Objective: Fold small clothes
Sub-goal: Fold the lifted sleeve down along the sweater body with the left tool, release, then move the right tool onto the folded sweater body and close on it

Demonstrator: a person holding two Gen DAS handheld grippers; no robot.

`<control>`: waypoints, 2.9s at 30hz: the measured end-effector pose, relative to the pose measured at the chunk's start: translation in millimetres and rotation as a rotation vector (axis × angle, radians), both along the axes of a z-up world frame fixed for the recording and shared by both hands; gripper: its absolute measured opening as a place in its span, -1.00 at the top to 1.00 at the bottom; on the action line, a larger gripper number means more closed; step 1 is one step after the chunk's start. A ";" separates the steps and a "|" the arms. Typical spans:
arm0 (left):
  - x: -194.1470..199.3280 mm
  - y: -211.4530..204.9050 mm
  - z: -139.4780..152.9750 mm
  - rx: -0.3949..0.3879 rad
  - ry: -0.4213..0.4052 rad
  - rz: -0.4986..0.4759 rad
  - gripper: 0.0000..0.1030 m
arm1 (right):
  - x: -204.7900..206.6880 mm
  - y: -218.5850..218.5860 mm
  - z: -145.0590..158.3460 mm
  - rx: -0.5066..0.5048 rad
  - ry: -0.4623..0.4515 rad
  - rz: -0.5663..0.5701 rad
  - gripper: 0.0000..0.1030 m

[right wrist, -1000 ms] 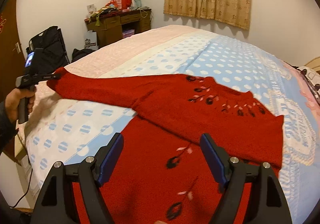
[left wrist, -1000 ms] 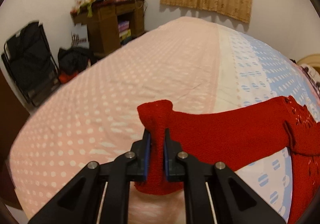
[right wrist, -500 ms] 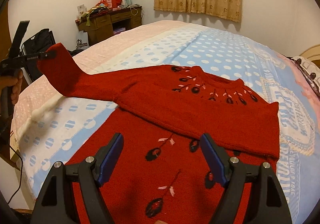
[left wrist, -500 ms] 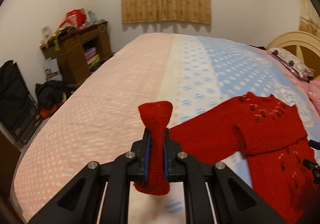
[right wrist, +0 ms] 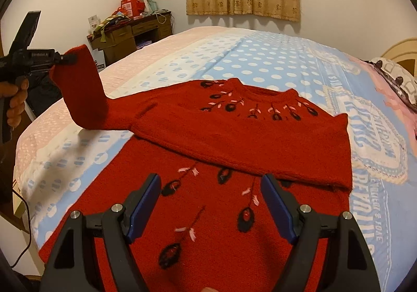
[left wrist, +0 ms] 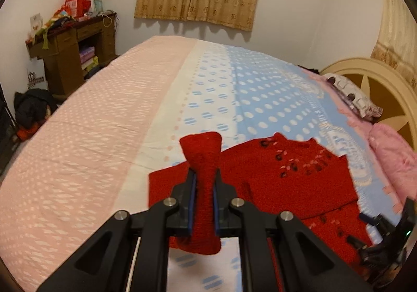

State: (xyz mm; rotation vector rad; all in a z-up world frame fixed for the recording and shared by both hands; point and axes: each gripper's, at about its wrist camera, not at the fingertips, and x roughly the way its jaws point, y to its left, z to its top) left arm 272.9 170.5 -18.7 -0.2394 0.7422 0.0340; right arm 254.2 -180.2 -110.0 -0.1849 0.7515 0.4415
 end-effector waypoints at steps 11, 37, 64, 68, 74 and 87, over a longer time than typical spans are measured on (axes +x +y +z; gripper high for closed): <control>19.8 -43.5 44.0 -0.097 -0.094 -0.067 0.79 | -2.1 -17.8 -13.8 0.009 0.025 -0.017 -0.54; 73.5 -176.6 81.7 -0.127 -0.133 -0.268 0.79 | 2.1 -60.5 -28.7 0.089 0.075 -0.094 -0.55; 118.8 -310.6 -47.6 -0.099 0.094 -0.487 0.06 | 8.2 -70.0 -48.9 0.128 0.149 -0.119 -0.59; 97.2 -293.7 -39.7 0.007 0.014 -0.497 -0.37 | 11.4 -71.2 -52.6 0.140 0.172 -0.119 -0.59; 66.0 -212.9 -62.9 0.105 0.009 -0.345 -0.48 | 9.4 -74.8 -48.7 0.167 0.157 -0.121 -0.59; 32.5 -106.1 -130.0 0.191 0.172 -0.158 -0.62 | 9.1 -107.5 19.7 0.061 0.150 -0.179 -0.59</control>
